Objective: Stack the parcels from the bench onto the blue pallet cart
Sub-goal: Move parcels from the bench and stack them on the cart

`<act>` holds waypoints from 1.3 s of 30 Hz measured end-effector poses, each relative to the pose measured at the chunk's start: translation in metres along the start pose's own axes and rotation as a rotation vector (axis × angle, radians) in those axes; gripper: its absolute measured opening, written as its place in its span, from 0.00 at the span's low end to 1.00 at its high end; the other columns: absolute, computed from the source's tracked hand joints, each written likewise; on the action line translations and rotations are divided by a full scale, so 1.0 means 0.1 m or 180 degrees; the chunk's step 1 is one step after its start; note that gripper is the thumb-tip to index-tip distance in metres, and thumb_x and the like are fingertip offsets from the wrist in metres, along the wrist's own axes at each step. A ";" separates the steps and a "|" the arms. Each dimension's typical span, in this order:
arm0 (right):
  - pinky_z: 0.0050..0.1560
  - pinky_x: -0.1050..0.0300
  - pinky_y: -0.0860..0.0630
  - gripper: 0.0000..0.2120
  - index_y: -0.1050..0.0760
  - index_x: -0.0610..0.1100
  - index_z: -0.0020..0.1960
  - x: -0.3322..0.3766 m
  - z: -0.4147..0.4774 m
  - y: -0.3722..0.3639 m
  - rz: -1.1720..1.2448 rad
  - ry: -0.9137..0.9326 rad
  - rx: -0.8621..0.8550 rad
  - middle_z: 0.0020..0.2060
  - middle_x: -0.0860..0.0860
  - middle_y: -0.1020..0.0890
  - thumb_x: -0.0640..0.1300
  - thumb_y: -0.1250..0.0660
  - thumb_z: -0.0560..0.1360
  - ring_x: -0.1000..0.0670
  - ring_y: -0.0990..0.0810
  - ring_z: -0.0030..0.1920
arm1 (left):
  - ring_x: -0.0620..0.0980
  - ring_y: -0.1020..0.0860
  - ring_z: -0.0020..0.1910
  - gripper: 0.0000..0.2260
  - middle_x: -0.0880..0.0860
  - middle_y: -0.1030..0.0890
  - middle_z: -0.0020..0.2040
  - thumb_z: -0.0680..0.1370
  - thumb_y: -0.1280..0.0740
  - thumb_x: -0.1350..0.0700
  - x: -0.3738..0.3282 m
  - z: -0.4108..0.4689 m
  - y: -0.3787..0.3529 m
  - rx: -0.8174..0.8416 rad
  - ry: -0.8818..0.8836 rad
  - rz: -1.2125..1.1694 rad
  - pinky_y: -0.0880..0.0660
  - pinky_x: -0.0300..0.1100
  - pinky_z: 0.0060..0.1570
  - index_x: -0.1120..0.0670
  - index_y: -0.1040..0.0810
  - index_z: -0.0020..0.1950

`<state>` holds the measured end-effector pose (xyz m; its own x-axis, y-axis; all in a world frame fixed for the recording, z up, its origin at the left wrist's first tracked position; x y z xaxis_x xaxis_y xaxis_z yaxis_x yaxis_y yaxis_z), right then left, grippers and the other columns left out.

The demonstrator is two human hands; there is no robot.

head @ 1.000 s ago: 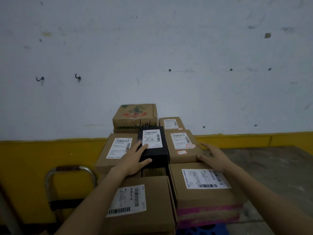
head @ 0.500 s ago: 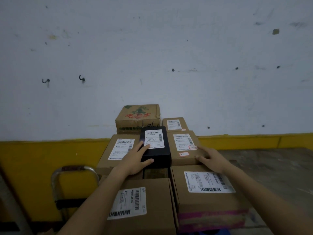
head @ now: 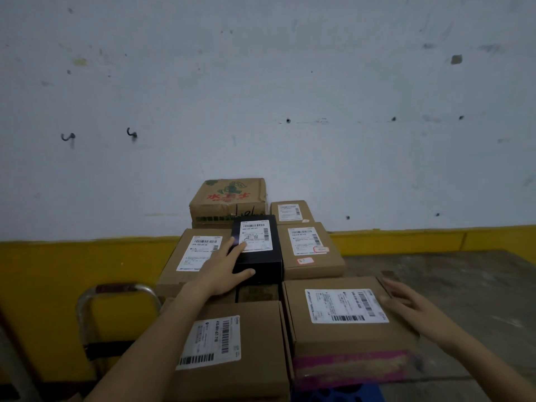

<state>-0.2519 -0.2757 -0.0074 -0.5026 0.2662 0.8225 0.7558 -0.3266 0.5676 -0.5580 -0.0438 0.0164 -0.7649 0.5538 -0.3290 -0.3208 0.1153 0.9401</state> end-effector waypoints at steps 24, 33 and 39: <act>0.48 0.55 0.29 0.29 0.42 0.53 0.73 0.10 0.00 -0.22 0.0481 -0.0100 -0.0137 0.71 0.45 0.35 0.48 0.35 0.76 0.49 0.29 0.59 | 0.55 0.48 0.76 0.29 0.55 0.45 0.77 0.78 0.39 0.46 1.02 -0.96 0.43 -0.0554 0.1025 -0.1251 0.46 0.53 0.73 0.50 0.46 0.76; 0.55 0.54 0.31 0.28 0.41 0.51 0.73 0.10 -0.01 -0.24 0.0521 -0.0120 -0.0139 0.71 0.46 0.34 0.45 0.35 0.76 0.48 0.31 0.63 | 0.55 0.38 0.72 0.27 0.54 0.41 0.76 0.79 0.40 0.49 0.83 -0.85 0.26 -0.0407 0.1079 -0.2103 0.35 0.45 0.64 0.50 0.45 0.76; 0.55 0.55 0.32 0.28 0.40 0.50 0.73 0.09 0.04 -0.26 0.0518 -0.0141 -0.0183 0.71 0.46 0.34 0.44 0.35 0.76 0.47 0.31 0.64 | 0.55 0.38 0.72 0.28 0.54 0.40 0.75 0.79 0.40 0.48 0.85 -0.83 0.25 -0.0353 0.1125 -0.2030 0.35 0.48 0.65 0.50 0.46 0.76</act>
<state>-0.2743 -0.2617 -0.0153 -0.3556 0.2448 0.9020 0.7999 -0.4195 0.4292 -0.6779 -0.0623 0.0048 -0.5392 0.1061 -0.8354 -0.8037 0.2317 0.5481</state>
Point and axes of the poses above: each hand's wrist, its own z-axis towards the middle knuckle, its own y-axis out of the back of the hand, x = y × z, the point moved 1 cm from there along z, towards the middle knuckle
